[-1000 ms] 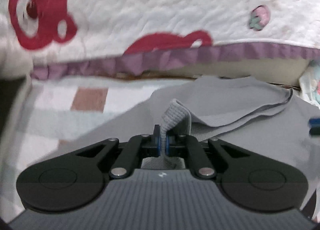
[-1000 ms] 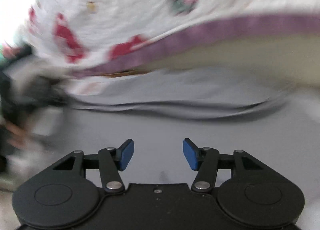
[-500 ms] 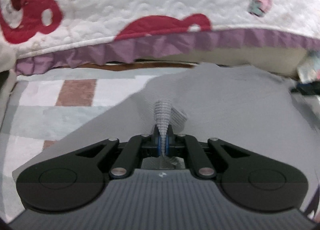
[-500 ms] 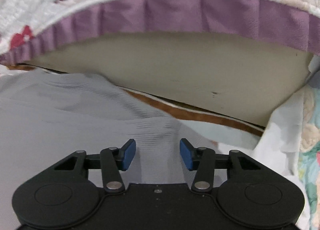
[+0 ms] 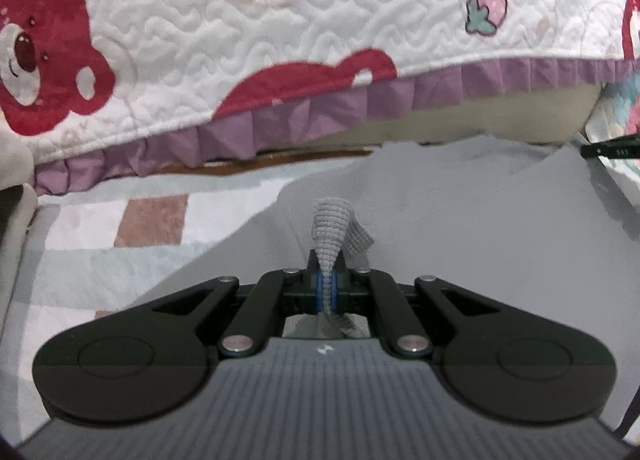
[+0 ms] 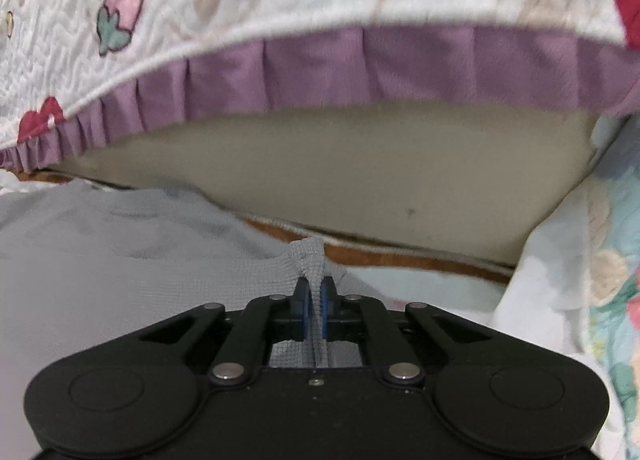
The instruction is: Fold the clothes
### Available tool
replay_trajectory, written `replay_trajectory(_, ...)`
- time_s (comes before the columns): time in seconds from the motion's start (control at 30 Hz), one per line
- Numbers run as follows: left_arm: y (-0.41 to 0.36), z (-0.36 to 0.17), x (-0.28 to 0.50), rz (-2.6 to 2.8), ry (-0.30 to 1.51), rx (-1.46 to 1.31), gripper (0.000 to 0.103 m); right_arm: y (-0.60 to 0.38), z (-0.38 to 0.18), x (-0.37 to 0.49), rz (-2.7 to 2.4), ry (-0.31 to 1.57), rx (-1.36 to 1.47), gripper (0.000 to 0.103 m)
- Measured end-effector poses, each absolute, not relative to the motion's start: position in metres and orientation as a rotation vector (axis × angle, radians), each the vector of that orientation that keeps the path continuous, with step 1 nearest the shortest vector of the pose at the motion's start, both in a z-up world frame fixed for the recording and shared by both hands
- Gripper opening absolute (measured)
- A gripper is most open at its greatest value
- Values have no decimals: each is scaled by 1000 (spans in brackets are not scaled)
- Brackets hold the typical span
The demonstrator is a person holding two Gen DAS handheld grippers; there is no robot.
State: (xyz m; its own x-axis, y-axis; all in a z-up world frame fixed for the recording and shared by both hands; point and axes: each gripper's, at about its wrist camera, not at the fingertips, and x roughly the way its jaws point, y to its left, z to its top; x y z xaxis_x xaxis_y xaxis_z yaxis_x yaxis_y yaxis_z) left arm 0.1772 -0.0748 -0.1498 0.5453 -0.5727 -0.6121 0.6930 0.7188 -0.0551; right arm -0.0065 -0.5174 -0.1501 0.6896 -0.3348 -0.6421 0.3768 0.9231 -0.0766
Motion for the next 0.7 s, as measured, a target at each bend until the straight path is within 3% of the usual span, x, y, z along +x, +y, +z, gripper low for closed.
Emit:
replay_trajectory(0.33, -88, -105, 211, -723, 561, 228, 3, -518, -112, 11, -432, 614, -28, 5)
replay_trajectory(0.53, -130, -151, 252, -597, 668, 354, 9, -536, -125, 33, -445, 645, 4, 7)
replay_trajectory(0.6, -138, -161, 252, -551, 720, 438, 10, -533, -135, 37, -485, 676, -16, 22)
replay_trajectory(0.63, -136, -158, 246, -545, 722, 457, 11, -530, -138, 37, -519, 684, -32, 35)
replay_trajectory(0.67, -134, -155, 239, -538, 723, 475, 16, -524, -135, 28, -537, 655, -16, 49)
replay_trajectory(0.7, -127, -148, 230, -545, 713, 461, 24, -519, -132, 19, -555, 625, 0, 53)
